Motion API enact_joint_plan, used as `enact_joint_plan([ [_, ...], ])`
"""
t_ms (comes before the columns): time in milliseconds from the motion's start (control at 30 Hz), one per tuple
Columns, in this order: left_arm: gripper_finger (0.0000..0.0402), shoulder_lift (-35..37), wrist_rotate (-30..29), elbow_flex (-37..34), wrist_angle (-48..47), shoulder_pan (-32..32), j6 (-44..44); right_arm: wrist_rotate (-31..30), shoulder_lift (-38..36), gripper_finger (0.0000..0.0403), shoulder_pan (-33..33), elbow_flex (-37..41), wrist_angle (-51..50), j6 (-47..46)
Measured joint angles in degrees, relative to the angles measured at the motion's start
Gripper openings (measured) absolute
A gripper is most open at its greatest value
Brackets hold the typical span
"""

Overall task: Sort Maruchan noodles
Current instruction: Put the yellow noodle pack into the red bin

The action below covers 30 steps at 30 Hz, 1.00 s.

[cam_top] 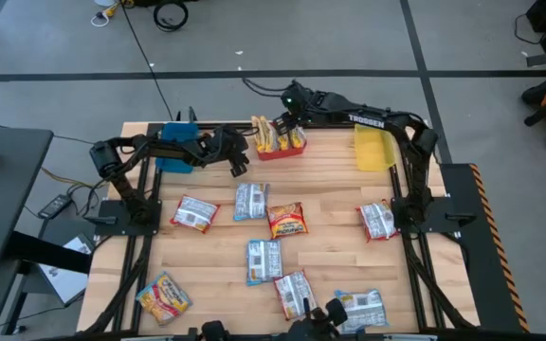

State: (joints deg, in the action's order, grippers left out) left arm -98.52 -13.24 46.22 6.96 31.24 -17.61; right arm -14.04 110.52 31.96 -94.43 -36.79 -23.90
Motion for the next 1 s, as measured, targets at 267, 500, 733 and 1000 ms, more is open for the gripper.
enact_joint_plan([
  [267, 0.0213, 0.0, 1.17, 0.0, -0.03, -0.37, 0.53, -0.03, 5.77, 0.0028, 2.27, 0.27, 0.27, -4.2],
  [500, 0.0213, 0.0, 1.52, 0.0, -0.24, -0.39, 0.52, 1.92, 10.06, 0.0024, 3.02, 0.09, 5.79, -2.9],
  [733, 0.0213, 0.0, 1.49, 0.0, -0.45, -0.35, 0.46, -1.06, 7.94, 0.0027, 2.56, 0.61, 3.58, -0.13],
  [1000, 0.0213, 3.4, 1.52, -0.04, -2.38, -0.35, 1.14, -5.75, -2.38, 0.0068, -1.38, 0.41, -5.4, 11.04],
])
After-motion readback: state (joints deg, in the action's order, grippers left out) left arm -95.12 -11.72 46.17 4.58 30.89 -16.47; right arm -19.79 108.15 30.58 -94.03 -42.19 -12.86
